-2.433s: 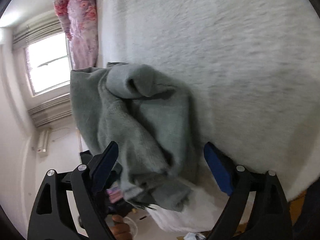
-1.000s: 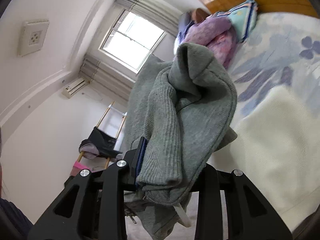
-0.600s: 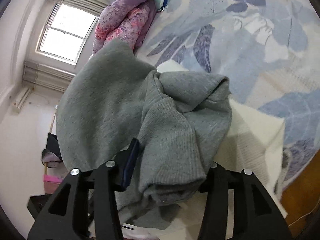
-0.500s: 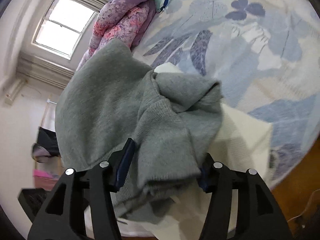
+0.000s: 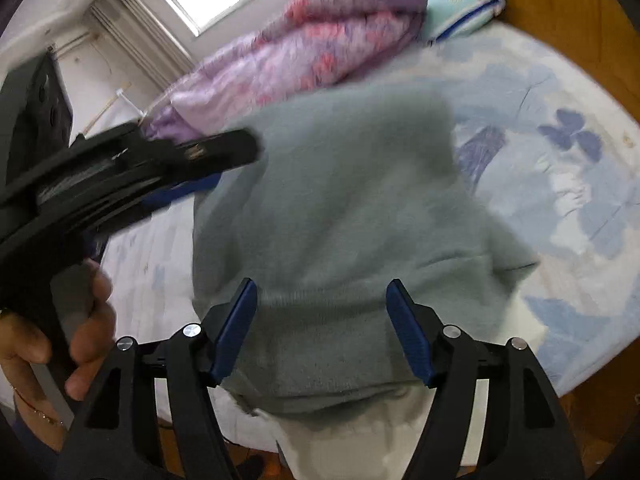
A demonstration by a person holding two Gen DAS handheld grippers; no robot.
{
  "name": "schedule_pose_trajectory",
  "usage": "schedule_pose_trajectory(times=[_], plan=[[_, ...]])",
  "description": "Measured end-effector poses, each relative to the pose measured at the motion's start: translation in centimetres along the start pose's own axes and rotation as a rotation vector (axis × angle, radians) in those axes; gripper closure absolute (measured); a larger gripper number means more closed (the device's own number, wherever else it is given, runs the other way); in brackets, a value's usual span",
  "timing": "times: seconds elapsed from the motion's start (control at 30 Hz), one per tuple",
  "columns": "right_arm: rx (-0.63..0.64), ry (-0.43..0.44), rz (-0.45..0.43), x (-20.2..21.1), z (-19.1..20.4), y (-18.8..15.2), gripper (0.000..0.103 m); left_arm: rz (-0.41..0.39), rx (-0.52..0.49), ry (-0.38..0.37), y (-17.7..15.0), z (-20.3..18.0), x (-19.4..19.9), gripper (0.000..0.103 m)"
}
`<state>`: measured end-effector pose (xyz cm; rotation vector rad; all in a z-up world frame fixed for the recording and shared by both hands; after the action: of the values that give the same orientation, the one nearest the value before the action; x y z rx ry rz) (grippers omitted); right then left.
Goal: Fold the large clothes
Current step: 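Carry the hoodie bundle to the clothes stack by the headboard and release it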
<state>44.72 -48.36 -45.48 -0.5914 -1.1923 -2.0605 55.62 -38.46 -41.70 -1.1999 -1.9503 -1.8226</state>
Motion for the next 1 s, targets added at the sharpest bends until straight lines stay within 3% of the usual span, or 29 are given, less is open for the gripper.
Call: schedule_pose_trajectory(times=[0.07,0.17,0.23,0.33,0.4,0.43,0.5,0.57,0.63,0.8,1.0], plan=[[-0.007,-0.003,0.034,-2.0,-0.3,-0.5,0.038,0.036,-0.032,0.077,-1.0,1.1,-1.9,0.046],[0.023,-0.030,0.055,-3.7,0.1,-0.9,0.037,0.055,0.001,0.083,-1.6,2.7,-2.9,0.045],[0.025,-0.049,0.060,-4.0,0.2,-0.9,0.036,0.043,0.025,0.056,-1.4,3.2,-2.6,0.045],[0.007,-0.071,0.064,-3.3,0.3,-0.7,0.036,-0.019,0.108,-0.042,-1.2,4.4,0.0,0.045],[0.016,-0.101,0.065,-2.4,0.6,-0.6,0.036,-0.051,0.155,-0.053,-1.4,5.4,2.3,0.036],[0.031,-0.135,0.059,-1.8,1.1,-0.5,0.035,-0.069,0.168,-0.040,-1.6,6.1,3.6,0.024],[0.058,-0.174,0.034,-0.4,2.9,-0.2,0.035,-0.075,0.179,-0.026,-2.5,7.6,5.4,0.022],[0.087,-0.202,0.022,0.1,4.9,-0.3,0.034,-0.041,0.201,0.008,-4.0,9.7,6.7,0.022],[0.143,-0.233,0.019,0.3,7.6,-0.7,0.026,-0.017,0.224,0.060,-5.4,11.4,8.0,0.017],[0.249,-0.280,0.042,-0.8,13.2,-2.6,0.025,0.065,0.288,0.139,-9.1,16.1,10.8,0.012],[0.356,-0.322,0.061,-1.7,19.2,-5.4,0.019,0.111,0.320,0.135,-12.1,20.7,14.1,0.010]])
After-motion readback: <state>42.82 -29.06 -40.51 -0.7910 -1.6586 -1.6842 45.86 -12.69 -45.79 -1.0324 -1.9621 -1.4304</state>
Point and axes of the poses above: each gripper's, at about its wrist camera, not at the fingertips, and x roughly against the way its jaws point, z to its left, y to its top, the point moved 3 cm from there along -x, roughly the way its jaws point, and after that the axes turned 15 degrees about -z, right-handed, at the moved point
